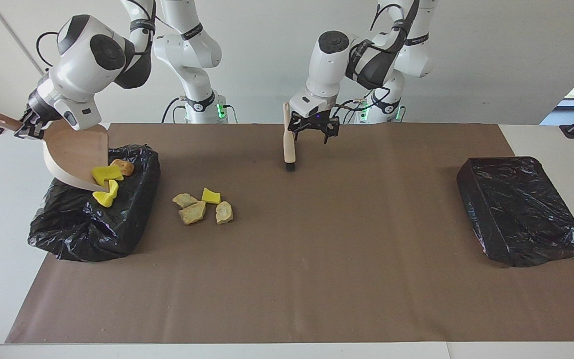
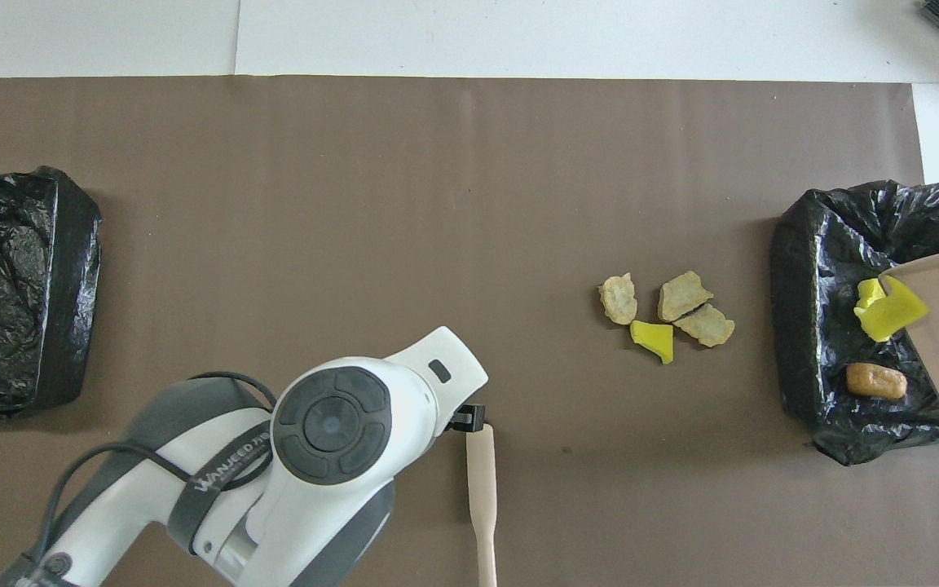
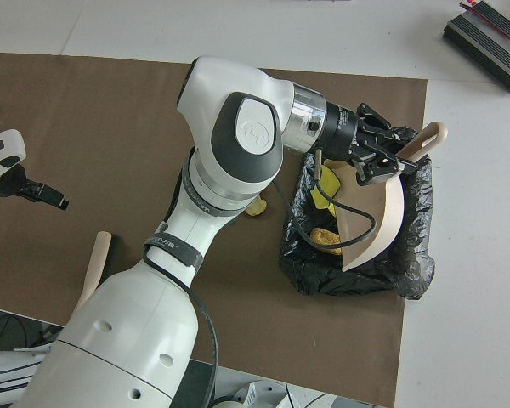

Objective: Sweep and dump trash in bin
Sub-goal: 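Bring the empty dustpan back to the table center with the right gripper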

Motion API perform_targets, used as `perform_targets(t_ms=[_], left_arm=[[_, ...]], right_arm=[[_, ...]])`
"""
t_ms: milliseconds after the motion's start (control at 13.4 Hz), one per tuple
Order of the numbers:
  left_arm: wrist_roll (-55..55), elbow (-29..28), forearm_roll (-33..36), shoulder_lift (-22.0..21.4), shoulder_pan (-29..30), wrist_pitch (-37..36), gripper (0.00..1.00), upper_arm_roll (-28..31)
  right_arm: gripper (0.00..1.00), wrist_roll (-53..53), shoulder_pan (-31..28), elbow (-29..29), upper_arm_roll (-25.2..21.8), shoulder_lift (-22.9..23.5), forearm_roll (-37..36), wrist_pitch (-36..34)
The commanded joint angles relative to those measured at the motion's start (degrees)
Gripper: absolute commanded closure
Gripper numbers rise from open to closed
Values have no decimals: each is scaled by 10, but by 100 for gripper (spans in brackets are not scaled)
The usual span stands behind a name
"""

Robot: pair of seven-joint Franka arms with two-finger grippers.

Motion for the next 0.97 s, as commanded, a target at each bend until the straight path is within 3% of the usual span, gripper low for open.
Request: perform_targets(t_ms=[0, 149, 299, 523, 747, 896], left_arm=[[74, 86, 45, 5, 53, -73, 0, -6], [119, 140, 63, 2, 96, -101, 0, -5], [203, 193, 65, 0, 148, -151, 0, -5], [289, 271, 65, 1, 228, -230, 0, -2], [347, 326, 64, 7, 268, -288, 0, -2], [355, 380, 62, 25, 294, -334, 0, -2]], right_arm=[[100, 15, -1, -43, 4, -18, -85, 24], [100, 20, 0, -37, 4, -16, -97, 20], [100, 24, -4, -7, 2, -32, -56, 13], [100, 24, -8, 35, -2, -58, 94, -15], [100, 40, -8, 74, -2, -57, 248, -68], [100, 119, -7, 73, -2, -58, 337, -71]])
